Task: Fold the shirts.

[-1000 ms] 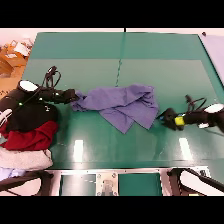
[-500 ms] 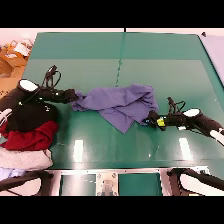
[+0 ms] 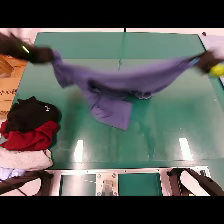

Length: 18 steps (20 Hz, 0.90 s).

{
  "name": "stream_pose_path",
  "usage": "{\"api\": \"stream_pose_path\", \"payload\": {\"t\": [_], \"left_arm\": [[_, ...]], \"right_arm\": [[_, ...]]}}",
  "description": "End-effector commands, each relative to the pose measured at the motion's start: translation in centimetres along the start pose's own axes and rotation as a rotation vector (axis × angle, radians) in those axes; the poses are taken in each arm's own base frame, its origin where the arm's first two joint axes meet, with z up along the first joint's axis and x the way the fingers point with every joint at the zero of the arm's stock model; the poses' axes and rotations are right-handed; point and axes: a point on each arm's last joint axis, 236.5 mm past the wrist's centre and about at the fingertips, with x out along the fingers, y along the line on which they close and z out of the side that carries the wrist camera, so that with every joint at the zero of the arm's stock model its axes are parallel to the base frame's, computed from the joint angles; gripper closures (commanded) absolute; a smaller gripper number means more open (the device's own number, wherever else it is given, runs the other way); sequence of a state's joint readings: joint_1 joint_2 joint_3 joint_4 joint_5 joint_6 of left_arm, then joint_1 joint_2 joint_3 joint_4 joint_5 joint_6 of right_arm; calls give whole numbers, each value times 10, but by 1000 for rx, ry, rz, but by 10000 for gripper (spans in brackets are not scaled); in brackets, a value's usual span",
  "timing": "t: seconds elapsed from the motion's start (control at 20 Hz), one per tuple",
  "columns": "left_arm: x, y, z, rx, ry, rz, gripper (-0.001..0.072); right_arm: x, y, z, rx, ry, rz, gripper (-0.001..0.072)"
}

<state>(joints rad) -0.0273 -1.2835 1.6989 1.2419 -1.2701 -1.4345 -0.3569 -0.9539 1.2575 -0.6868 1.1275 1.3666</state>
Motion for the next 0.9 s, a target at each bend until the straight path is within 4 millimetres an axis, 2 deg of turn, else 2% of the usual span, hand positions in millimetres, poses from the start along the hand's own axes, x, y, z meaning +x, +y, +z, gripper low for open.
{"api": "stream_pose_path", "payload": {"t": [0.0, 0.1, 0.2, 0.3, 0.35, 0.4, 0.5, 0.6, 0.7, 0.75, 0.85], "left_arm": [[-147, -27, 75, 41, -314, 80, 679], [-216, -49, 84, 59, -472, 72, 678], [-269, -67, 72, 75, -566, 68, 679], [-316, -83, 58, 101, -659, 66, 679], [-337, -90, 53, 114, -709, 65, 678], [-351, -94, 49, 124, -740, 65, 679], [-355, -95, 46, 127, -744, 65, 678], [-340, -94, 50, 124, -727, 51, 678], [-305, -95, 61, 144, -695, 5, 678], [-282, -94, 68, 146, -671, -24, 678], [-219, -89, 80, 112, -582, -97, 678]], "right_arm": [[-131, 102, 79, -200, -357, -10, 696], [-181, 143, 89, -273, -492, -20, 696], [-219, 178, 90, -338, -606, -28, 696], [-244, 204, 87, -364, -694, -9, 696], [-253, 211, 85, -375, -725, -8, 696], [-257, 214, 84, -376, -739, -10, 696], [-254, 210, 86, -367, -733, -16, 696], [-241, 190, 94, -324, -704, -31, 696], [-216, 156, 101, -253, -647, -53, 696], [-197, 131, 104, -205, -602, -65, 696], [-155, 78, 100, -137, -496, -101, 696]]}}
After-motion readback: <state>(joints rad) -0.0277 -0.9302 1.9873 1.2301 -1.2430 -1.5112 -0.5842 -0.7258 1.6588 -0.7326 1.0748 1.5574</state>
